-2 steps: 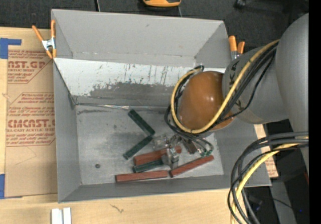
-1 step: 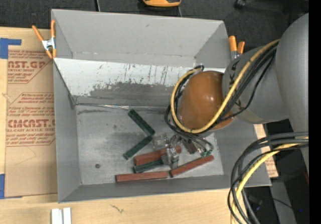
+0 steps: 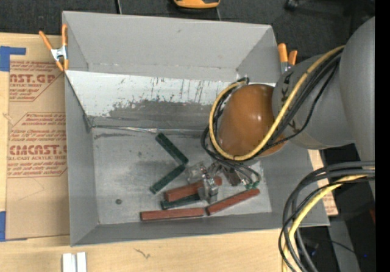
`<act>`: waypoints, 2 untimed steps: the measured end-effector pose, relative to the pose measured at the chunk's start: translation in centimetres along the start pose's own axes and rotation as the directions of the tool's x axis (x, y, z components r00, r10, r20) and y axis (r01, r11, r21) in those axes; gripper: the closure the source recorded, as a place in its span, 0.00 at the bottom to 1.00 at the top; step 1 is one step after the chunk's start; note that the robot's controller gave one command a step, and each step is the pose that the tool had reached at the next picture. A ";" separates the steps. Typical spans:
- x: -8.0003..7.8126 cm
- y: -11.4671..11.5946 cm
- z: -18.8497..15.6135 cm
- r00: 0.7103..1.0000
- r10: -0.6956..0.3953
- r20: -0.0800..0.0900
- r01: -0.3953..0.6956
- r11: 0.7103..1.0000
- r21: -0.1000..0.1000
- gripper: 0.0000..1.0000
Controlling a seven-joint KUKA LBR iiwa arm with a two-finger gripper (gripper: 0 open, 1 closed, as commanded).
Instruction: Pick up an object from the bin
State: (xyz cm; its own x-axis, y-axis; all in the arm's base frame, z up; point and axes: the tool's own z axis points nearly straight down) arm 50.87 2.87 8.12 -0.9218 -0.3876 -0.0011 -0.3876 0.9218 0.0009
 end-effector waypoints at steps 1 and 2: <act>0.2 0.1 -1.5 1.000 0.000 -0.009 0.000 1.000 -0.003 1.00; 0.1 0.1 -3.7 1.000 0.000 -0.006 0.000 1.000 -0.002 1.00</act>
Offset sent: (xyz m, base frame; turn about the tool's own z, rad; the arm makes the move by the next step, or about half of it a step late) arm 0.0000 -0.0001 0.0077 0.0000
